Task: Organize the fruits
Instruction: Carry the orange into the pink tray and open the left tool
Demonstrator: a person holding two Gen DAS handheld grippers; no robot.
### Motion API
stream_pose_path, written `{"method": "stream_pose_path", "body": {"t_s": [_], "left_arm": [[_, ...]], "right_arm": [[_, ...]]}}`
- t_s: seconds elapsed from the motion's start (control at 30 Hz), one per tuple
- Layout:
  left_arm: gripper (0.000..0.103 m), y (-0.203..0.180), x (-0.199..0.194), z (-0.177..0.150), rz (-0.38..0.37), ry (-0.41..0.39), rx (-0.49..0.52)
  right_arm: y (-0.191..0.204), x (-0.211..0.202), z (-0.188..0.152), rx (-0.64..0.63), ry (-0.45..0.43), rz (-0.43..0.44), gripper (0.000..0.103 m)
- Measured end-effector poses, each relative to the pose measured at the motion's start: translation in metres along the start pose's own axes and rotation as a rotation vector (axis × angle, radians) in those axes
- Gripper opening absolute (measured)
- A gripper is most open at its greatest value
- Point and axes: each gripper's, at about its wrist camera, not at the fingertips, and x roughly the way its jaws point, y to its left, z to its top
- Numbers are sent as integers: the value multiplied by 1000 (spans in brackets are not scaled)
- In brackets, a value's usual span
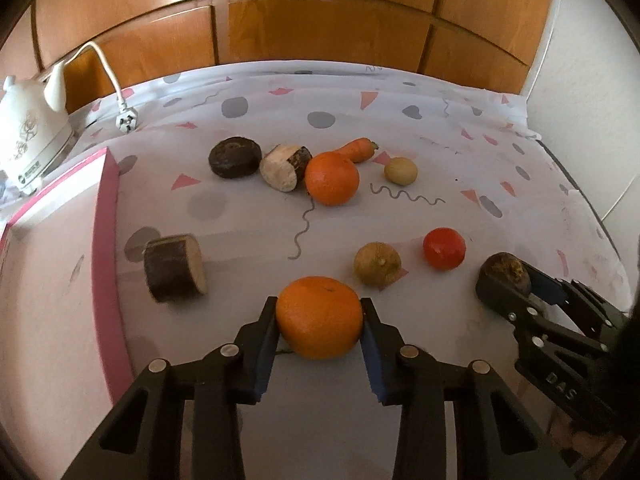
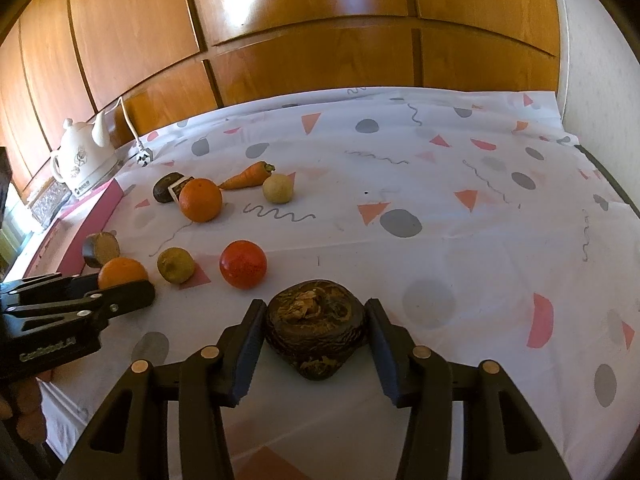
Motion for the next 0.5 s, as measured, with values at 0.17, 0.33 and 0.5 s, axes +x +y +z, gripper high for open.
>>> {"method": "stream_pose_path", "body": {"t_s": [0.17, 0.33, 0.5], "left_arm": [[38, 17, -25, -5, -7, -41, -64], [39, 64, -65, -1, 48, -124, -198], [39, 126, -67, -1, 232, -114, -336]], "right_arm": [[5, 2, 1, -44, 20, -28, 51], [10, 4, 1, -79, 22, -54, 51], [13, 5, 1, -97, 26, -72, 51]]}}
